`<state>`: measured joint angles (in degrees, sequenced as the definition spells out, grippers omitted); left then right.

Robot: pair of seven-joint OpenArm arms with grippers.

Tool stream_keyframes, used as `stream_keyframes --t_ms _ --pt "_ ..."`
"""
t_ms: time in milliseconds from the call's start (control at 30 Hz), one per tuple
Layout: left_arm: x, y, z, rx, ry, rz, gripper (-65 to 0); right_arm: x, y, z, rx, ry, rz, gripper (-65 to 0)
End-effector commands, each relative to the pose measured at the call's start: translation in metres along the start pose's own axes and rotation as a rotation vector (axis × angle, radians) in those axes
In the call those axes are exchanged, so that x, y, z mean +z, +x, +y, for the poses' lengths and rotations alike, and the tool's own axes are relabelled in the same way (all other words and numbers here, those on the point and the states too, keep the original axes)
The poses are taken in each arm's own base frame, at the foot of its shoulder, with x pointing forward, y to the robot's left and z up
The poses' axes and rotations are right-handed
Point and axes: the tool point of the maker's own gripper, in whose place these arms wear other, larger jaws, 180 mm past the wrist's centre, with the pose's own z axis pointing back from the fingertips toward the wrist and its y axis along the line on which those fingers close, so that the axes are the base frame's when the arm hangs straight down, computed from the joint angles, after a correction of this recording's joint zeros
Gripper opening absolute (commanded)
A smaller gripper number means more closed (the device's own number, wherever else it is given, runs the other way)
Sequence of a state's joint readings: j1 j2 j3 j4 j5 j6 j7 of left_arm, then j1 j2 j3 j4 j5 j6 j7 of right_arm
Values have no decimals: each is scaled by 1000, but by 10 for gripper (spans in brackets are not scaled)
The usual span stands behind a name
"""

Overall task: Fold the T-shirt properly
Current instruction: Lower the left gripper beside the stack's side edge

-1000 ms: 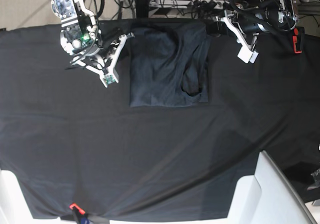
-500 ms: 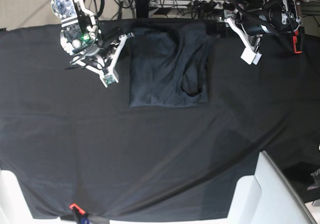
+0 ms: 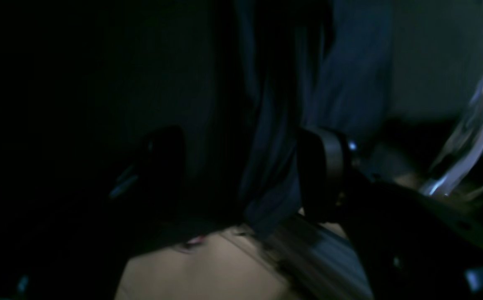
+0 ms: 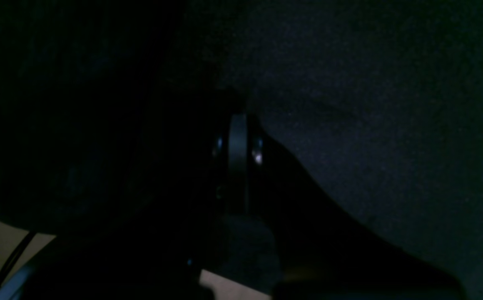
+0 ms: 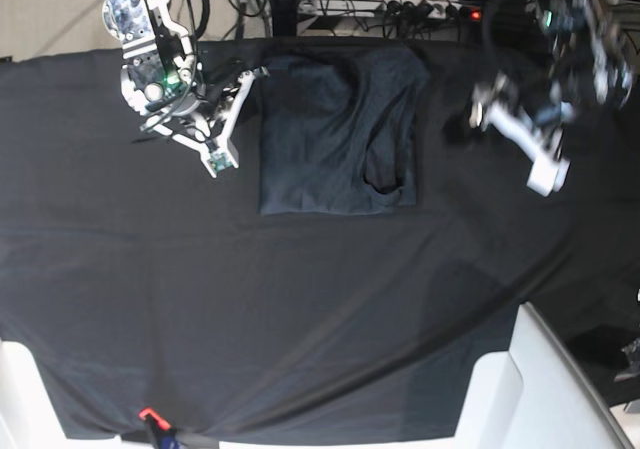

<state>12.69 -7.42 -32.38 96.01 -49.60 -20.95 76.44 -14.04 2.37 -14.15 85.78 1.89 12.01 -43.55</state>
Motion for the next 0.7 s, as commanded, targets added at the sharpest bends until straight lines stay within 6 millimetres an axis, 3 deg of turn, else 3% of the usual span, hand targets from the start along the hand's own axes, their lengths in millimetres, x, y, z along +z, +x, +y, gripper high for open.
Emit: stream_keyframes --t_ms 0,133,333,500,667 --pt "-3 17 -9 12 -28 -30 -240 -1 -5 6 2 20 31 -648" --pt "-27 43 -21 82 -79 -20 -240 -1 -4 5 3 19 30 -648" --pt "-52 64 -31 185 -113 17 -240 -1 -4 2 -1 14 29 -648" --pt "-61 79 -48 95 -118 59 -240 -1 -4 1 1 11 32 -648" --pt "-72 81 -43 61 -93 131 -240 -1 -4 0 2 10 31 -648"
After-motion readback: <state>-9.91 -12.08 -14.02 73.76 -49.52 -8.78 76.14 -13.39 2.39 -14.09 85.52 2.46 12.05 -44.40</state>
